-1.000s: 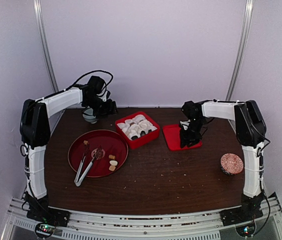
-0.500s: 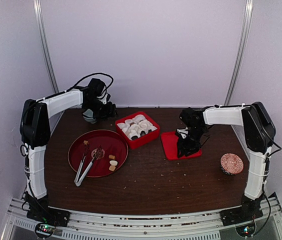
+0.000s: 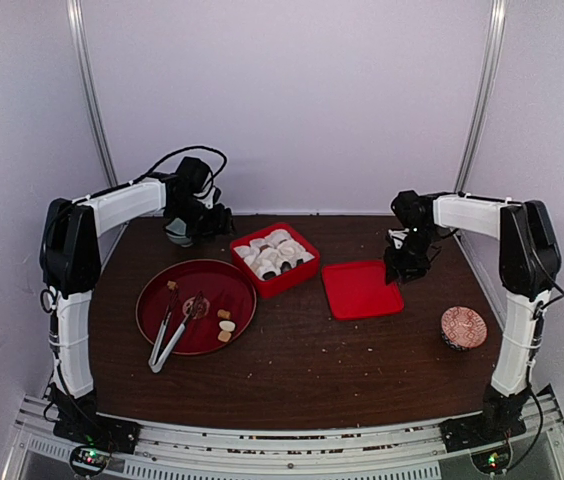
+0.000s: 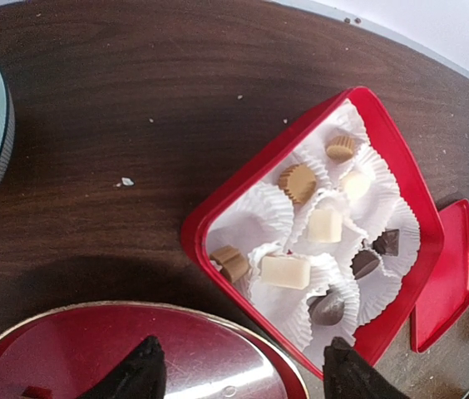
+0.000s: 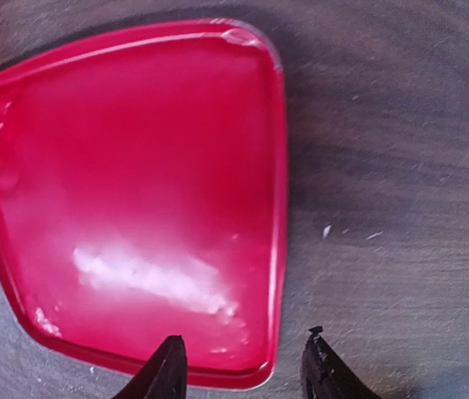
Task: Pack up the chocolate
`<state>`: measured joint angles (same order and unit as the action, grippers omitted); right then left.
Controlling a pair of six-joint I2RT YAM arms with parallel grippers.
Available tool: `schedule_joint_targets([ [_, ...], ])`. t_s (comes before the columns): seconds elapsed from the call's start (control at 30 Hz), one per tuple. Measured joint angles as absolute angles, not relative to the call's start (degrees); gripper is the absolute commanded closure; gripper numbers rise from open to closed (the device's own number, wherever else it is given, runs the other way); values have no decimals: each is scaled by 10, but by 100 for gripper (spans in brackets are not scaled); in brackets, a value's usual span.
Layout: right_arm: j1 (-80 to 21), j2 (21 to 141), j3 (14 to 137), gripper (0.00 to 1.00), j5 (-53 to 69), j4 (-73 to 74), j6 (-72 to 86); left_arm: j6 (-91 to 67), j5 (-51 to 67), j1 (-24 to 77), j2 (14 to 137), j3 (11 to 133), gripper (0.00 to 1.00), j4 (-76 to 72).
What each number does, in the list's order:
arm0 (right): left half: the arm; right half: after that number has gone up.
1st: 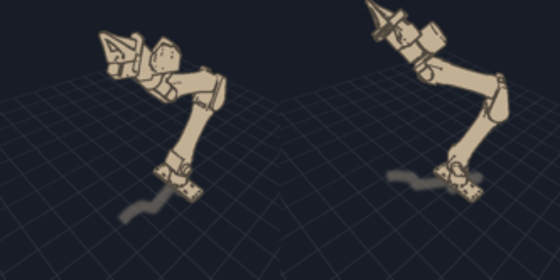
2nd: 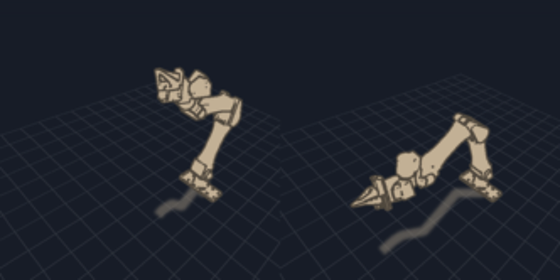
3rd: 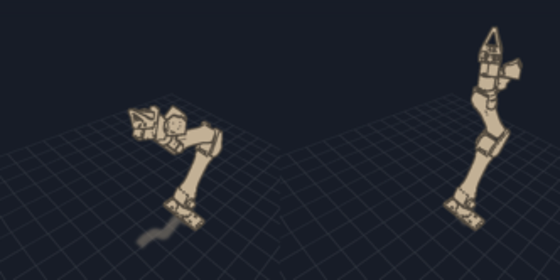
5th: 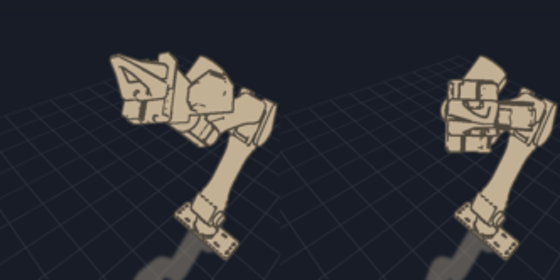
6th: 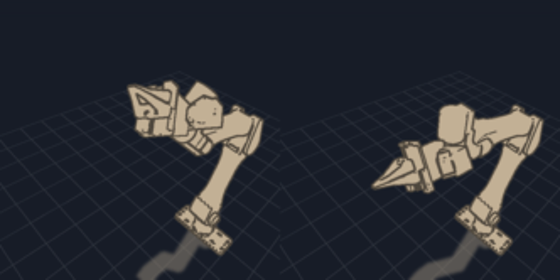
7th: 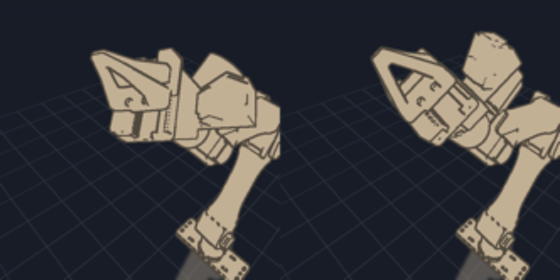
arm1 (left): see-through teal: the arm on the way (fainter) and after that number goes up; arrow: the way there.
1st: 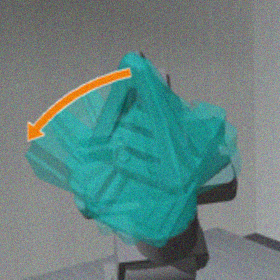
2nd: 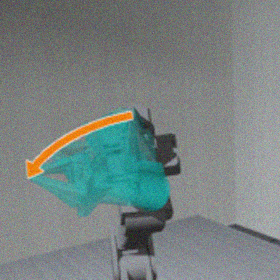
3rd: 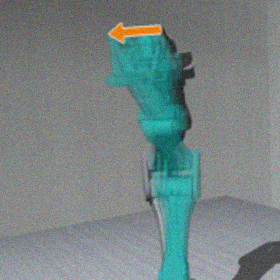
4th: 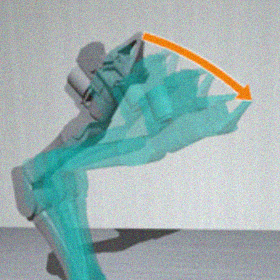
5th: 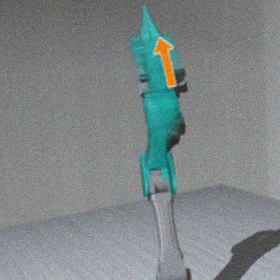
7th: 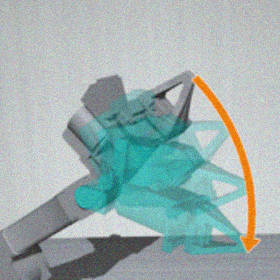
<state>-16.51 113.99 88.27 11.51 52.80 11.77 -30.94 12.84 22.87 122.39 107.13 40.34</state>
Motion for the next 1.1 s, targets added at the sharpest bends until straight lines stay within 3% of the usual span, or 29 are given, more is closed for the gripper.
schedule_joint_targets([
  [0.4,-160,1228,954,60,82,570,103,-310,128,229,1224,1071,33,402],
  [0.7,-160,1279,1040,87,69,632,98,-312,128,229,1224,1072,33,399],
  [0.87,-161,1313,1092,86,63,676,94,-316,128,227,1224,1073,33,395],
  [1.1,-161,1333,1126,93,62,712,93,-321,128,222,1224,1073,33,388],
])
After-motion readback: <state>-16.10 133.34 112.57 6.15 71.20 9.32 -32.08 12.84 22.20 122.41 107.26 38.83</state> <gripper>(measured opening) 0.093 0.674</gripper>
